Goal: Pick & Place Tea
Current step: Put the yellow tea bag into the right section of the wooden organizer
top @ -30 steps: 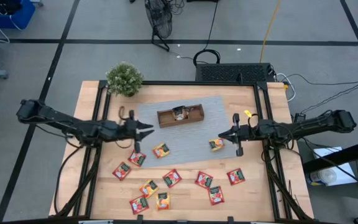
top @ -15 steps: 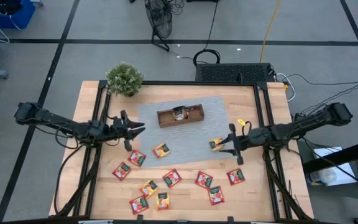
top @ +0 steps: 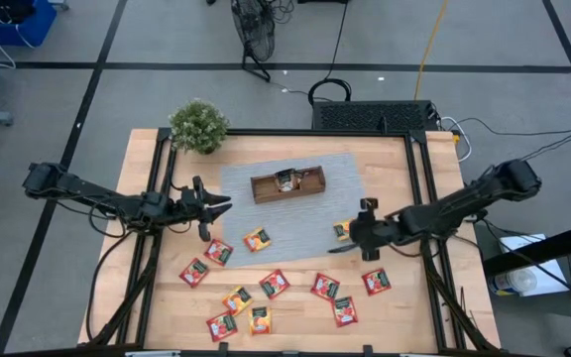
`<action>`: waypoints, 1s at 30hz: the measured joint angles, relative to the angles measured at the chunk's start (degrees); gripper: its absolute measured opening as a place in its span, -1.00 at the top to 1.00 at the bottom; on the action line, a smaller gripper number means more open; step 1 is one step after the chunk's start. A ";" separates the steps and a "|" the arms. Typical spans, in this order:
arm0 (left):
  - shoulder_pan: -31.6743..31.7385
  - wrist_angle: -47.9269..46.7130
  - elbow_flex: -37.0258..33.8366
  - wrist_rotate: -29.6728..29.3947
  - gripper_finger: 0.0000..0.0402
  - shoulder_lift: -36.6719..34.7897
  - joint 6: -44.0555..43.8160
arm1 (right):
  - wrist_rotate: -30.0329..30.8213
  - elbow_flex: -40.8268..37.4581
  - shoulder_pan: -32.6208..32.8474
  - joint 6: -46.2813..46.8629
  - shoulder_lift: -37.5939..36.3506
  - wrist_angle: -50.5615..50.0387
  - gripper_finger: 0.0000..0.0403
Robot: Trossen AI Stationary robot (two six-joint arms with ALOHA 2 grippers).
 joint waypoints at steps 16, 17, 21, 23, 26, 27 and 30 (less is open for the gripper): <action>0.00 -0.02 0.00 0.09 0.54 0.00 0.02 | -5.29 1.23 -14.82 -5.31 8.68 2.92 0.97; -0.01 -0.02 0.00 0.07 0.54 0.00 0.01 | -6.63 1.23 -14.90 -4.70 8.80 2.94 0.98; 0.00 -0.02 0.00 0.11 0.54 0.00 0.02 | -13.85 1.23 -15.03 -0.81 7.97 1.61 0.99; -0.02 -0.02 0.00 0.13 0.54 0.00 0.02 | -19.17 1.23 -15.03 1.92 7.31 0.46 0.99; -0.01 -0.02 0.02 0.13 0.54 0.00 0.02 | -26.34 1.23 -15.03 6.08 5.98 -0.62 1.00; -0.01 -0.02 0.03 0.15 0.54 0.00 0.02 | -28.47 1.23 -15.03 7.50 5.63 -0.52 1.00; -0.02 -0.02 0.04 0.15 0.54 0.00 0.02 | -36.88 1.21 -14.85 10.31 4.76 1.07 1.00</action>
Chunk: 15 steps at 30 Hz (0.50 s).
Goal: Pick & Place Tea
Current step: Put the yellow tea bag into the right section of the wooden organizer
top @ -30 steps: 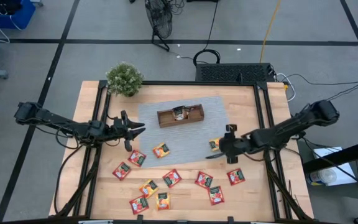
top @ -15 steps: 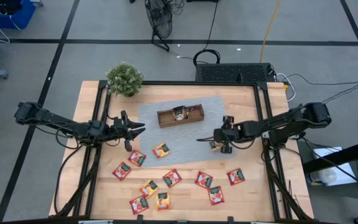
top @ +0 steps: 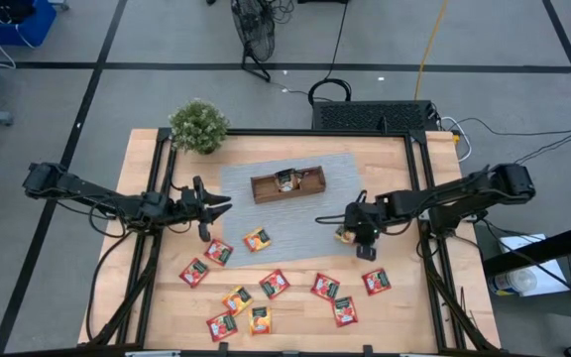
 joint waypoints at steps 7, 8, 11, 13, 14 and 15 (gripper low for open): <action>0.01 0.00 0.02 0.00 0.54 0.00 0.00 | -2.82 -0.01 3.61 -3.20 -0.92 16.79 0.99; 0.02 0.02 0.02 0.00 0.54 0.01 0.01 | -0.89 0.02 4.09 -4.86 -0.93 17.62 0.99; 0.01 0.02 0.02 0.00 0.54 0.00 0.02 | 6.28 0.02 4.50 -8.25 -0.91 16.43 0.98; 0.00 0.00 0.02 0.00 0.54 0.02 0.02 | 9.32 0.02 3.94 -9.02 -0.91 13.81 0.93; 0.02 0.00 0.02 0.00 0.54 0.02 0.00 | 10.60 0.02 3.57 -8.92 -0.91 11.62 0.89; 0.02 0.00 0.02 0.00 0.54 0.00 0.00 | 12.15 0.01 3.29 -8.51 -0.91 9.04 0.84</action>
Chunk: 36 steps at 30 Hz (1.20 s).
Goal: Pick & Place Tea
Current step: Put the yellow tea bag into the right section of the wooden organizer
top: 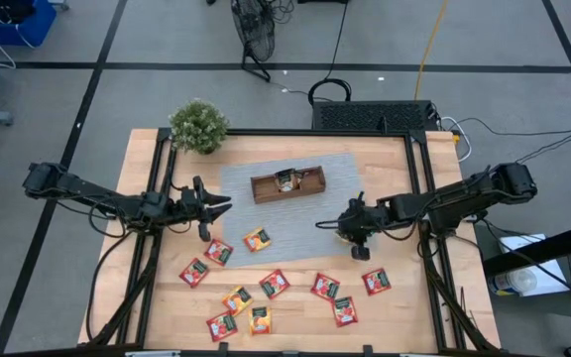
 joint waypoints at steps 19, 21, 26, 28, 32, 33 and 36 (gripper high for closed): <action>0.00 0.02 0.00 -0.02 0.54 0.00 0.00 | -1.39 -4.83 3.00 9.30 0.02 7.58 0.99; -0.01 0.00 0.00 -0.02 0.54 0.02 0.01 | -1.35 -4.83 2.98 8.21 0.02 7.72 0.98; -0.02 0.00 0.00 -0.02 0.54 0.01 0.02 | 3.53 -4.89 1.89 4.67 -0.26 6.40 0.94; 0.00 0.00 0.00 -0.02 0.54 0.02 0.02 | 4.20 -4.89 1.37 2.74 -0.26 6.28 0.89; 0.00 0.00 0.00 -0.02 0.54 0.00 0.02 | 1.51 -4.89 1.85 2.59 -0.26 6.56 0.64; -0.02 0.00 0.00 -0.02 0.54 0.00 0.02 | 1.30 -4.89 2.34 3.28 -0.26 6.46 0.55; -0.01 0.02 0.00 -0.02 0.54 0.01 0.01 | 0.27 -4.89 4.34 5.03 -0.26 6.44 0.25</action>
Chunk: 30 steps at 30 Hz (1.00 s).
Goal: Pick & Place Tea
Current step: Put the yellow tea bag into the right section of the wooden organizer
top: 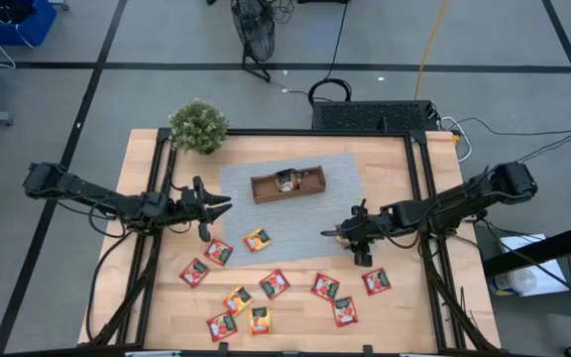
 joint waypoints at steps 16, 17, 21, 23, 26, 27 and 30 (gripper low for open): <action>0.00 -0.02 0.00 -0.02 0.54 0.00 -0.01 | 12.44 0.17 6.11 -0.76 7.63 0.66 0.10; -0.01 -0.02 0.00 -0.02 0.54 0.00 0.01 | 12.39 0.22 6.11 -0.77 8.07 0.83 0.12; -0.01 -0.01 0.00 -0.02 0.54 0.00 0.00 | 12.22 0.23 6.11 -0.45 8.31 0.78 0.28; 0.01 -0.02 0.00 -0.02 0.54 -0.01 0.01 | 12.05 0.13 6.14 -0.45 7.71 0.74 0.40; 0.00 -0.02 0.00 -0.02 0.54 0.00 0.00 | 11.85 0.06 6.16 -0.48 6.52 0.54 0.61; -0.01 -0.02 0.00 -0.02 0.54 0.00 0.00 | 11.82 0.00 6.16 -0.49 6.09 0.52 0.69; 0.01 0.00 0.00 -0.02 0.54 -0.01 -0.01 | 11.80 0.00 6.16 -0.68 4.94 1.21 0.91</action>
